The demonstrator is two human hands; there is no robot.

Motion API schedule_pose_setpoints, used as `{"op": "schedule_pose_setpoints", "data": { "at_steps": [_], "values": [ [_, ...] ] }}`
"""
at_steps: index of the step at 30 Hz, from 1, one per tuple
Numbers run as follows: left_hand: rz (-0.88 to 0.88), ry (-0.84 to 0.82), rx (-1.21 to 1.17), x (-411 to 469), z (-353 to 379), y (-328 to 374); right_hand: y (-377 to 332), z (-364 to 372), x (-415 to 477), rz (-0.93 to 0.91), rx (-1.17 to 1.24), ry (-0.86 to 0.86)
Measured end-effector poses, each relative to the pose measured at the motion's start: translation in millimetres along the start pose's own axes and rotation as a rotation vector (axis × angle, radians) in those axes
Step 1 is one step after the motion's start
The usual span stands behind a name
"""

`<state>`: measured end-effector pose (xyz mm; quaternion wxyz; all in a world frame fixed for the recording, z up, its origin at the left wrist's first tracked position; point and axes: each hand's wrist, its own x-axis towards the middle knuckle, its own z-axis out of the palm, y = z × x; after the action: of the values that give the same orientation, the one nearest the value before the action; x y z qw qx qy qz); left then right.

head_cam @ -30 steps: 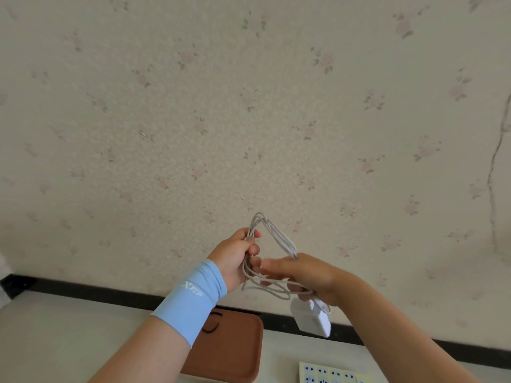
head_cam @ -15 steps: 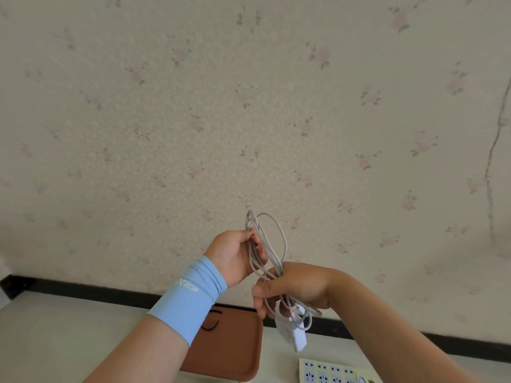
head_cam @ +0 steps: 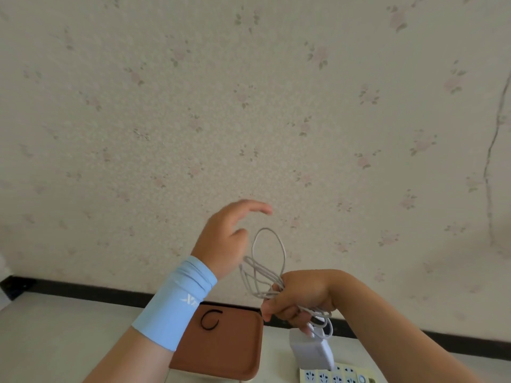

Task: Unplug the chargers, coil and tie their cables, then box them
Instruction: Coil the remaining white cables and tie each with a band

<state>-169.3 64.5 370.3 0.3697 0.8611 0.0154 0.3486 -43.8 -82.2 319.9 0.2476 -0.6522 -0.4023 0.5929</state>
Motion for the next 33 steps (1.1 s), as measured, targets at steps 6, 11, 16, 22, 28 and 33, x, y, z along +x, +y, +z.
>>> {"op": "schedule_pose_setpoints", "data": {
  "at_steps": [6, 11, 16, 22, 28, 33],
  "values": [
    [-0.031, -0.761, 0.302, -6, 20, 6, -4, -3, -6, -0.019, -0.074, -0.15],
    [-0.36, -0.939, 0.293, -10, 20, -5, -1, -19, -22, -0.145, -0.085, -0.002],
    [-0.476, -0.885, 0.246, -10, 34, -12, 4, -26, -24, -0.158, 0.007, 0.142],
    [-0.619, -0.873, -0.047, -2, 16, -16, 3, -29, -28, -0.184, -0.001, 0.178],
    [-0.669, -0.676, -0.327, -2, 12, -20, -5, -17, -22, -0.214, -0.147, 0.318],
    [-0.675, -0.471, -0.332, 2, 13, -20, -10, -2, -6, -0.297, -0.17, 0.741]
  ]
}}
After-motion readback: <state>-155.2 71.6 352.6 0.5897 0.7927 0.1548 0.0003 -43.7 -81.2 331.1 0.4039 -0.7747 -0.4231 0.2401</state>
